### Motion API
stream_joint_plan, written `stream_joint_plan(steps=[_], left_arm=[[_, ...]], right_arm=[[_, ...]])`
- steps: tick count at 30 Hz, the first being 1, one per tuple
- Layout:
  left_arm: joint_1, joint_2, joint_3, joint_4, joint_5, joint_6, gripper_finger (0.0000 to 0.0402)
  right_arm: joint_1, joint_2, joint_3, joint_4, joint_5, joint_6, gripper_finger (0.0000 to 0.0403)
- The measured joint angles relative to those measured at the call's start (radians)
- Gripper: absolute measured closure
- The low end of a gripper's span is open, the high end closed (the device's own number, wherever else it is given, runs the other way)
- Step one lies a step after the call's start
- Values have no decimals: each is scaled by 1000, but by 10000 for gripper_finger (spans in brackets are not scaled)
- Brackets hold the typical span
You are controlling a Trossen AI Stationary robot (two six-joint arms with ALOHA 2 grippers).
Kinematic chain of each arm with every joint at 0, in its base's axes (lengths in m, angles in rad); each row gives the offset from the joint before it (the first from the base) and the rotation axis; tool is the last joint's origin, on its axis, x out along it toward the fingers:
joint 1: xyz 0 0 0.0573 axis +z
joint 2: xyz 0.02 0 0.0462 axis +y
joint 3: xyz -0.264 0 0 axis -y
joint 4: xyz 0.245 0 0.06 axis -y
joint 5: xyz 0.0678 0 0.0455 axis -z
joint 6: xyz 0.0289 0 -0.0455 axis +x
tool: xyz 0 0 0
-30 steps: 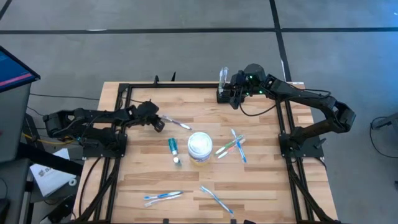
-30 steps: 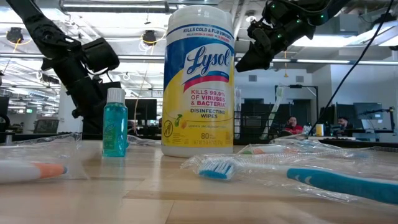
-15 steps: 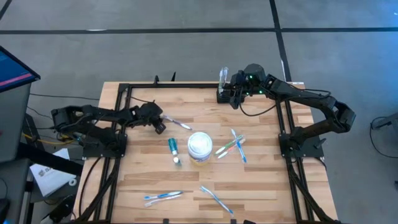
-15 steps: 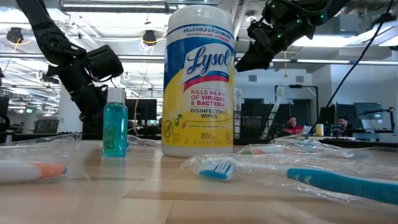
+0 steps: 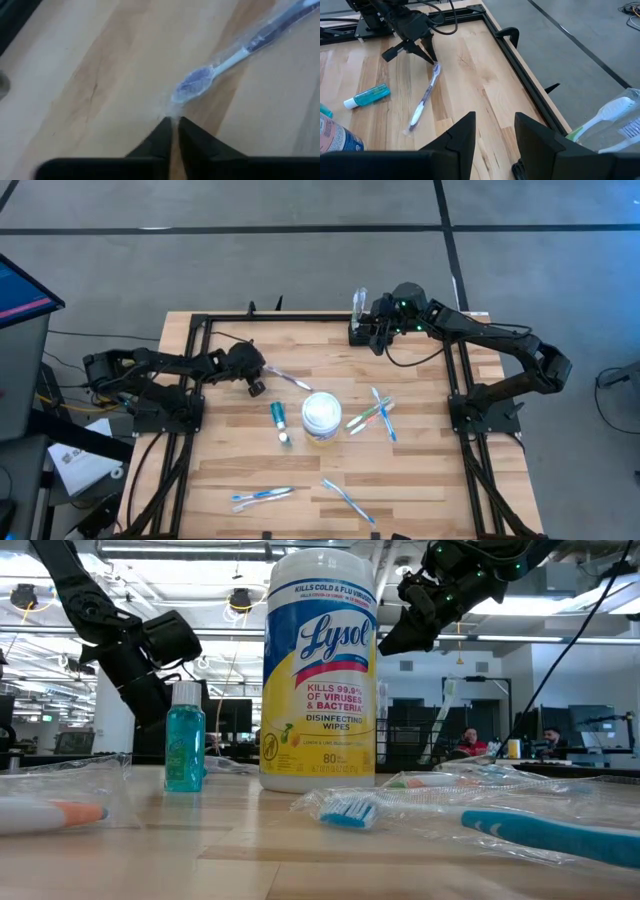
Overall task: Pick & Place toothbrushing station
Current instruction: Put the purple toothbrush into the black mesh organizer
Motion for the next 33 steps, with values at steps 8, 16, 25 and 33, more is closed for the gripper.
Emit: stream_joint_plan(steps=[8, 16, 25, 33], left_arm=[[-21, 0, 0, 19, -21, -7, 401], [-34, 0, 0, 24, -16, 11, 379], [-34, 0, 0, 39, -23, 15, 330], [-34, -1, 0, 47, -67, 59, 314]], right_arm=[[0, 0, 0, -7, 0, 2, 276], [0, 0, 0, -9, 0, 2, 276], [0, 0, 0, -12, 0, 2, 276], [0, 0, 0, -12, 0, 2, 276]])
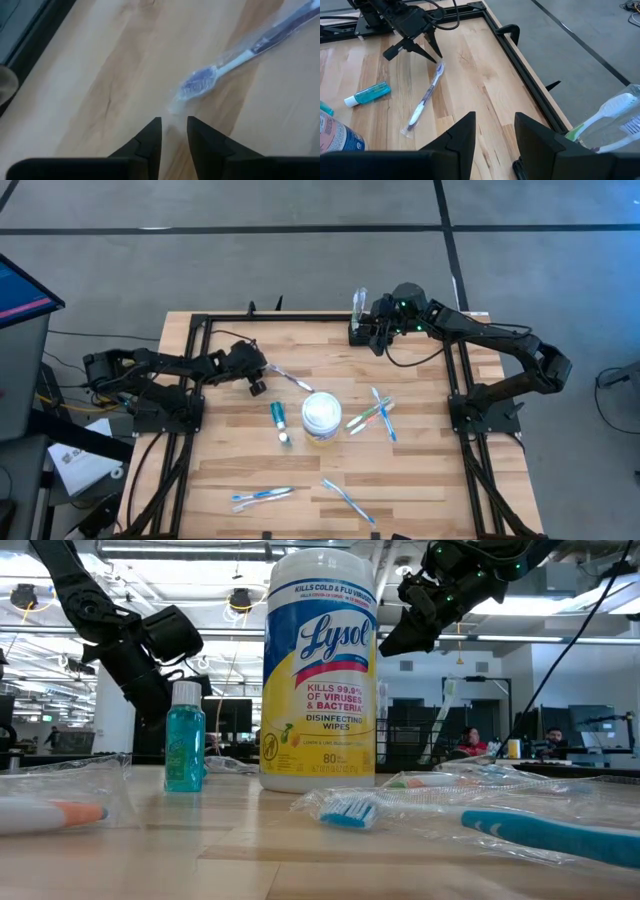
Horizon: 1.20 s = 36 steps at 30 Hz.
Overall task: Pick & Place toothbrushing station
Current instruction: Put the purple toothbrush into the black mesh organizer
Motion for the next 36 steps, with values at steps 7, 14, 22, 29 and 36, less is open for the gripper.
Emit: stream_joint_plan(steps=[7, 14, 22, 29, 36], left_arm=[[-9, 1, 0, 17, 67, 73, 314], [-27, 5, 0, 76, 52, 129, 315], [-26, 5, 0, 79, 69, 132, 344], [-26, 6, 0, 79, 78, 131, 330], [-26, 6, -1, 79, 67, 132, 290]], right_arm=[[0, 0, 0, 0, 0, 0, 276], [17, 3, 0, 3, 0, 5, 276], [39, 3, 0, 7, 0, -3, 276], [39, 3, 0, 7, 0, -2, 276], [39, 3, 0, 13, 0, -2, 276]])
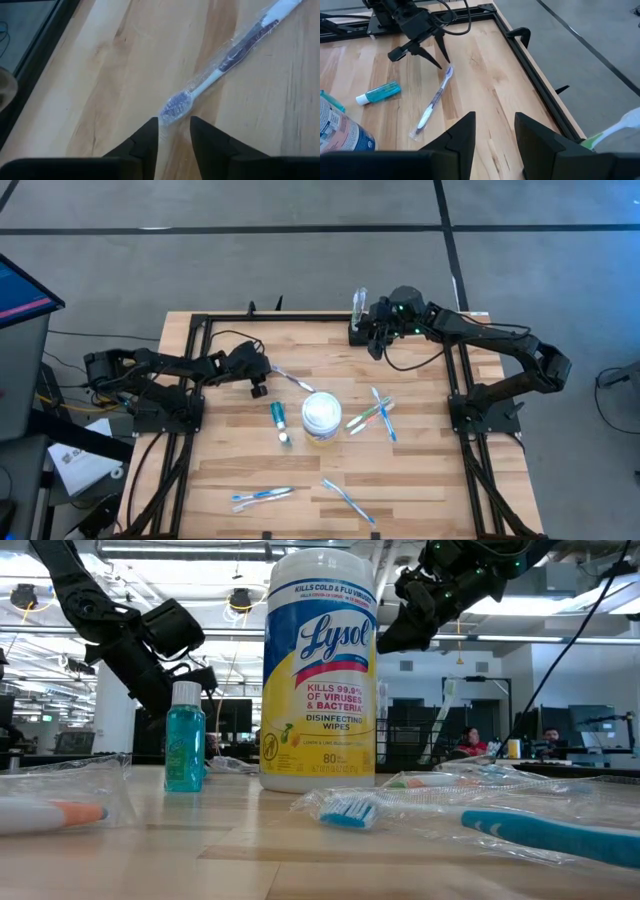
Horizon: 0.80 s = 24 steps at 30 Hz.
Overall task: Pick & Place toothbrushing station
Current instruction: Put the purple toothbrush into the black mesh organizer
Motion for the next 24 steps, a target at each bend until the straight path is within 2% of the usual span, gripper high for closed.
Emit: stream_joint_plan(steps=[6, 14, 17, 20, 24], left_arm=[[0, 36, 0, 9, 1, 0, 285], [0, 131, 9, 146, -16, 14, 292], [0, 152, 9, 155, -27, 70, 320], [2, 191, 11, 168, -20, 74, 380], [-12, 226, 13, 181, -45, 68, 399]], right_arm=[[0, 0, 0, 16, 0, 2, 276], [1, 0, 0, 15, 0, 2, 276], [1, 0, 0, 15, 0, 2, 276], [1, 0, 0, 15, 0, 2, 276], [1, 0, 0, 15, 0, 2, 276]])
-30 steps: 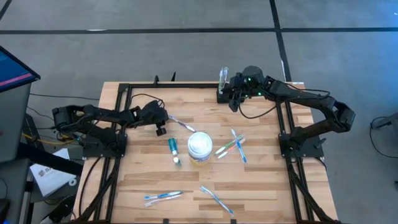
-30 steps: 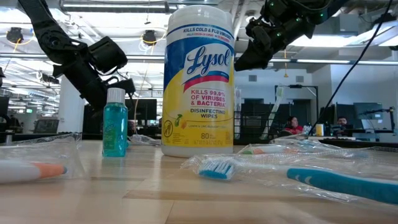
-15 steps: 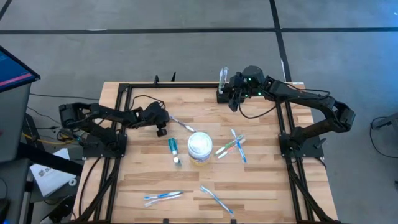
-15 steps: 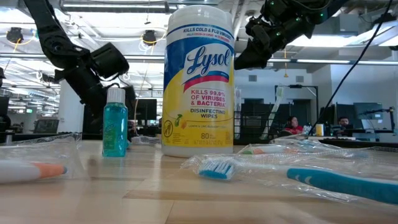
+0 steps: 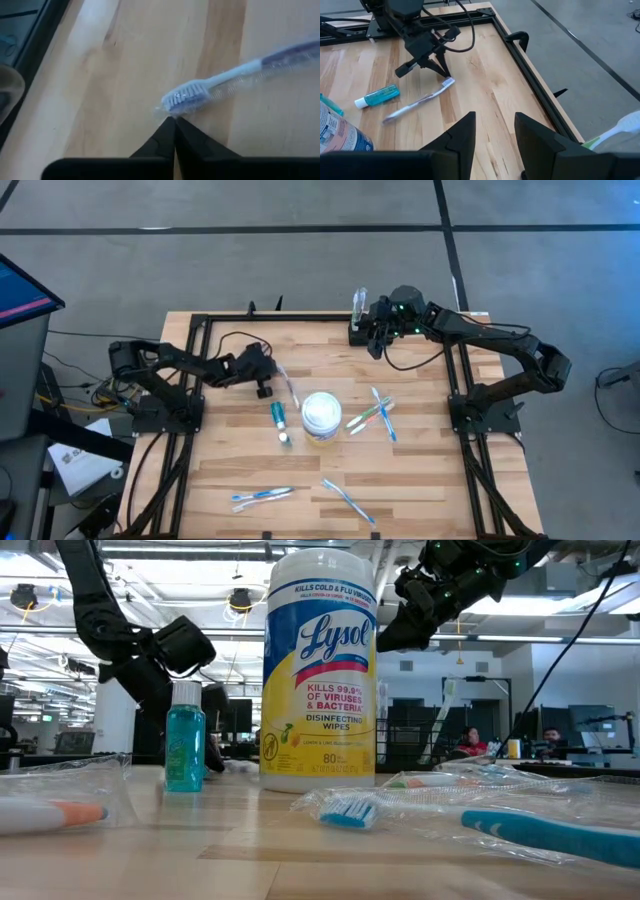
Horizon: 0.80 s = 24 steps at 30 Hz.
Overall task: Pick & Place toothbrushing station
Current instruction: Put the purple toothbrush into the black mesh organizer
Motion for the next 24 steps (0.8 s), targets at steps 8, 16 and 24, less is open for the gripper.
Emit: stream_joint_plan(steps=[8, 16, 24], left_arm=[[-28, -145, -5, -31, -87, -1, 401], [-30, -333, -5, -24, -103, -1, 401], [-88, -474, -5, 4, -140, 6, 401]], right_arm=[[0, 0, 0, 0, 0, 0, 276], [5, 0, 0, 0, 0, 0, 276], [41, 0, 0, 3, -2, 0, 276]])
